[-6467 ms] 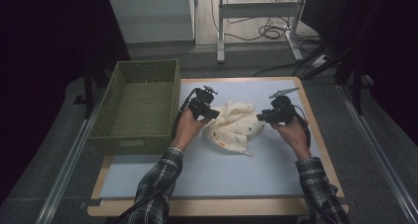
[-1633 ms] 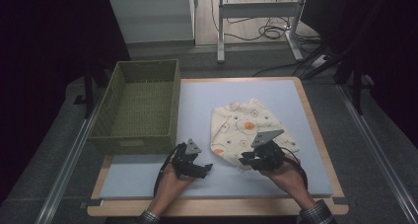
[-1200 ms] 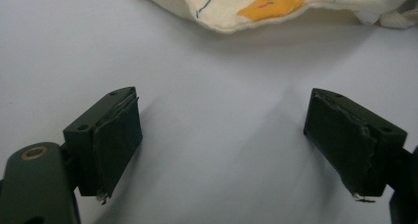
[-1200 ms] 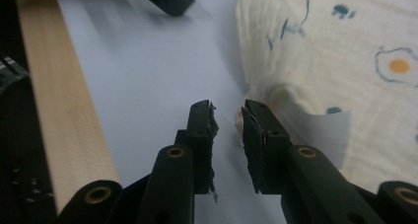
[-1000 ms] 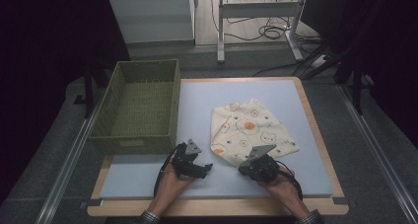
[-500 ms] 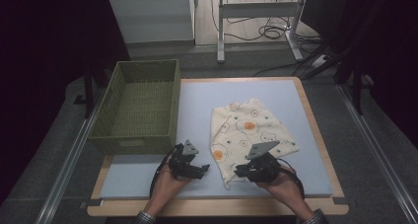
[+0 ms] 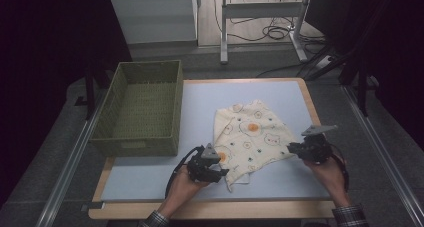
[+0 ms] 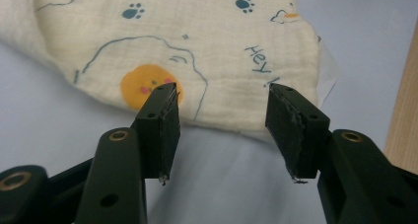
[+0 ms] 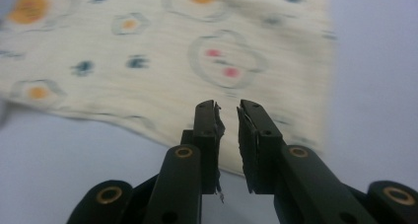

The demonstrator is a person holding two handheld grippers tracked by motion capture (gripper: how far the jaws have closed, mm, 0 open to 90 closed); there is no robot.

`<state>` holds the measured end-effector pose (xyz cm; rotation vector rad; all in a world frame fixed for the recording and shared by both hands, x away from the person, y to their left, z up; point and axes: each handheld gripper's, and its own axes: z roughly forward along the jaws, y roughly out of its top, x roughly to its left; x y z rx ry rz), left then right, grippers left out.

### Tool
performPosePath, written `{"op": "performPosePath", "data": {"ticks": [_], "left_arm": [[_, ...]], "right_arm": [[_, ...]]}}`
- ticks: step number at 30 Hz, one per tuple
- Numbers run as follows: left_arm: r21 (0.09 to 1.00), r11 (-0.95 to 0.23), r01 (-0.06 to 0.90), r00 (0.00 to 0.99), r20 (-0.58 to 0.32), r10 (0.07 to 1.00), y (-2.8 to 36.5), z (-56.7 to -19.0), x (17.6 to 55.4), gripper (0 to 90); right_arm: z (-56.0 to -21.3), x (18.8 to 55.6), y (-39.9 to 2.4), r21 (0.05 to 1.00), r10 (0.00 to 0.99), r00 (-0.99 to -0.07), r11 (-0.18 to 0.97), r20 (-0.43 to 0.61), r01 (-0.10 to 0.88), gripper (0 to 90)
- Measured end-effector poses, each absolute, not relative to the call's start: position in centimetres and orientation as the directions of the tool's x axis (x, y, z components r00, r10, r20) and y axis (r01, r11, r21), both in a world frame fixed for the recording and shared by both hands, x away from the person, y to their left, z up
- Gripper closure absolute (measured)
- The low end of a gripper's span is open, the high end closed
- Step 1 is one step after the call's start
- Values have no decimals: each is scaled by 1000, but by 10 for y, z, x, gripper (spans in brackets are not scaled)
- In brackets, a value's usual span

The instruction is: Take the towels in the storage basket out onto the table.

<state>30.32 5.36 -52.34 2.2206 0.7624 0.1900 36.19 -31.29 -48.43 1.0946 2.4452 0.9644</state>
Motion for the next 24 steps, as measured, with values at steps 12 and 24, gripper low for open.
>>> {"op": "performPosePath", "data": {"ticks": [12, 24], "left_arm": [[689, -549, 473, 784, -46, 619, 41, -534, 304, 426], [663, -554, 503, 796, -106, 596, 51, -529, 310, 865]], "right_arm": [[-509, 375, -338, 645, 813, -583, 442, 5, 623, 740], [-505, 358, -340, 644, 791, -611, 443, 47, 623, 862]]}}
